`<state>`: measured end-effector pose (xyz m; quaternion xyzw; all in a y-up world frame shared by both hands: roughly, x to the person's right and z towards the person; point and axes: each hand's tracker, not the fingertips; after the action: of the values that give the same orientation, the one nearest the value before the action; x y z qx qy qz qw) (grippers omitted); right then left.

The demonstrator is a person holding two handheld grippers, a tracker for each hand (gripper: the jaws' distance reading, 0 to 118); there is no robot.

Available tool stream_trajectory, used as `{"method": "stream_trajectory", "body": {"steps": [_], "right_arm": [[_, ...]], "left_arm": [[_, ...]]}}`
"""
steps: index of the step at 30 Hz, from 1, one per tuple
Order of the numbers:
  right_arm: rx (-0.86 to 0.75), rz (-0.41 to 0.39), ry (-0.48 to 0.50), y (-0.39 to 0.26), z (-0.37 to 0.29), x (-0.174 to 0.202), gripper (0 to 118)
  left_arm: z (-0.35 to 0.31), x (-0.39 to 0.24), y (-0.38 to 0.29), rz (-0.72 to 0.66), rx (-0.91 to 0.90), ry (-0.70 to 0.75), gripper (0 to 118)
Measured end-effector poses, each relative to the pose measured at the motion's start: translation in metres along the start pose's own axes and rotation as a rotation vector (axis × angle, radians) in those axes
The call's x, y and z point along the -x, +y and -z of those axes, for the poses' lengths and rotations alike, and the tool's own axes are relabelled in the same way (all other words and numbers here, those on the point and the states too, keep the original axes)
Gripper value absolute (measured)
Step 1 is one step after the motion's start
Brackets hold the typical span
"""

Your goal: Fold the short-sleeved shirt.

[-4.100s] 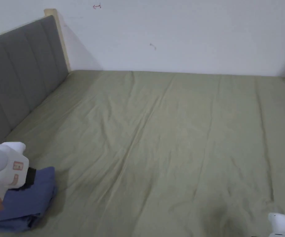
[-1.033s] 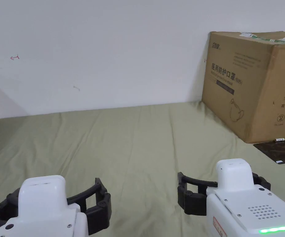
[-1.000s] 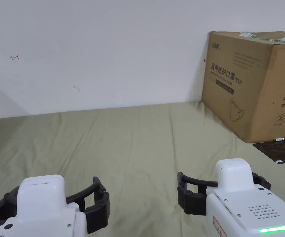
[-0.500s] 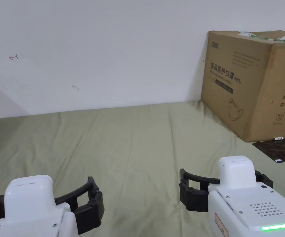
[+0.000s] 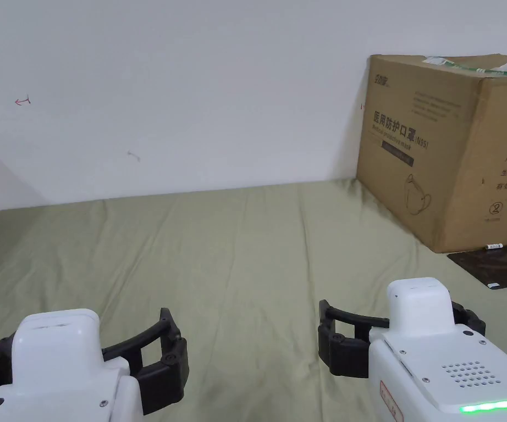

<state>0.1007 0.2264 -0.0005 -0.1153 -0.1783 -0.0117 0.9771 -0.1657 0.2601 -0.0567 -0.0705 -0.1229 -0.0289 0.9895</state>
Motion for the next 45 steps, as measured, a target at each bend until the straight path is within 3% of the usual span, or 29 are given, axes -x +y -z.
{"method": "stream_trajectory", "body": {"steps": [45], "right_arm": [[0.027, 0.000, -0.006, -0.0088, 0.0027, -0.0018, 113]], "left_arm": [[0.0034, -0.0010, -0.0037, 0.004, 0.025, -0.024, 115]]}}
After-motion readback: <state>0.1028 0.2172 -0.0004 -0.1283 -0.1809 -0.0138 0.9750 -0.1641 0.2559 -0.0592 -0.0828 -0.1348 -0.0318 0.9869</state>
